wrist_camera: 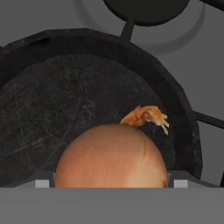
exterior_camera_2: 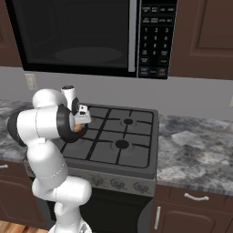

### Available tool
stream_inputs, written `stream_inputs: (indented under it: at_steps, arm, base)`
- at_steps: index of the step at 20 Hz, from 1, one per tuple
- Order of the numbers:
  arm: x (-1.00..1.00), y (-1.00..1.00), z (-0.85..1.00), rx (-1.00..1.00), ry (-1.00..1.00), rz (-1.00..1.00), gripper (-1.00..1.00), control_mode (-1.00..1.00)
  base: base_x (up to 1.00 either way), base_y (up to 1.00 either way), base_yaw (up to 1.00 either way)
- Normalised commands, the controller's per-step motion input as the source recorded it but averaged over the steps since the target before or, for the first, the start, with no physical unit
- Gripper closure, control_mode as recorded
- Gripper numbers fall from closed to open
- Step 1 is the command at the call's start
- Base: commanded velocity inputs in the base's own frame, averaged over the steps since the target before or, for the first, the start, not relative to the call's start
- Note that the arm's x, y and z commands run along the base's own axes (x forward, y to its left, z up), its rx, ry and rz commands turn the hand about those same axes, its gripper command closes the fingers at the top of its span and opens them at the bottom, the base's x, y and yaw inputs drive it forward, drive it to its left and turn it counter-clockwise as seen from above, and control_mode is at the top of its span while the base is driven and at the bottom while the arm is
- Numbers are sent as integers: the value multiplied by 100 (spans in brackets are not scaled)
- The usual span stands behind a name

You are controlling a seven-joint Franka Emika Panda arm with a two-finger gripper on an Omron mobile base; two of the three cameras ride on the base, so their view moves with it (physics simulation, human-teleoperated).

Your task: Place the pan on the front left burner on the stove. Then place the tomato and the onion in the pan and turn on the front left burner.

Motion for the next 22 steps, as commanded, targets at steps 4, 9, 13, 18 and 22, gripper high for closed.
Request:
stream_inputs:
  at_steps: [4, 9, 13, 18, 22]
  arm:
    - [-3, 0, 0, 0, 0, 0, -100, -100]
    - [-18, 0, 16, 0, -5, 0, -100, -100]
    - [-27, 0, 36, 0, -9, 0, -100, -100]
    - [-33, 0, 21, 0, -5, 0, -100, -100]
    - [-40, 0, 31, 0, -4, 0, -100, -100]
  base:
    - [0, 0, 0]
    - [0, 0, 0]
    - [0, 0, 0]
    - [0, 0, 0]
    - [0, 0, 0]
